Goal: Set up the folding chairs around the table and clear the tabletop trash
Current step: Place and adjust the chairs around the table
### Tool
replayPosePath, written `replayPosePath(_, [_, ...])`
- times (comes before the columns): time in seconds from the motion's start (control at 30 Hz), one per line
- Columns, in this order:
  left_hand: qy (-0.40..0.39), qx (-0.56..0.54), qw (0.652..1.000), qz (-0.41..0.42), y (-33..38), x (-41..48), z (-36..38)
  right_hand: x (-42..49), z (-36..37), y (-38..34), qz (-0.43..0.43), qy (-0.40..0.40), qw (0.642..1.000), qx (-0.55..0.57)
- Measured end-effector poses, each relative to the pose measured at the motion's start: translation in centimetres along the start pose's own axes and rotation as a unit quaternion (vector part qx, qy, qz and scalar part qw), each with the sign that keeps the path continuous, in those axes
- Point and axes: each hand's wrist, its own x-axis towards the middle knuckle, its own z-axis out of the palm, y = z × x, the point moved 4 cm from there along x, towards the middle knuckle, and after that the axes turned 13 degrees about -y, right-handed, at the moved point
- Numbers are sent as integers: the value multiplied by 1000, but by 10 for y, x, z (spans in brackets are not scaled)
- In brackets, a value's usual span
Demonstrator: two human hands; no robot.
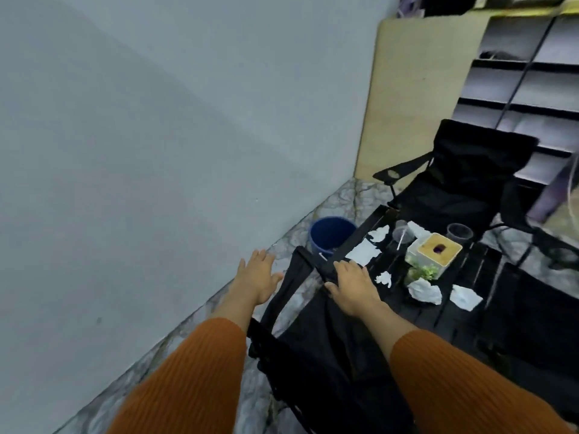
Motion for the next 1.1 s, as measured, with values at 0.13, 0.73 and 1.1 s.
replayPosePath(0.13, [-8, 63, 995, 82, 12, 32, -12, -4, 7, 10, 85, 15, 995, 54])
replayPosePath(0.73, [-374, 177, 890, 190, -98, 57, 73, -228, 197, 28, 364, -139, 873, 294])
replayPosePath(1.1, [-248, 20, 929, 272, -119, 75, 78, -189, 205, 55, 418, 31, 866, 274])
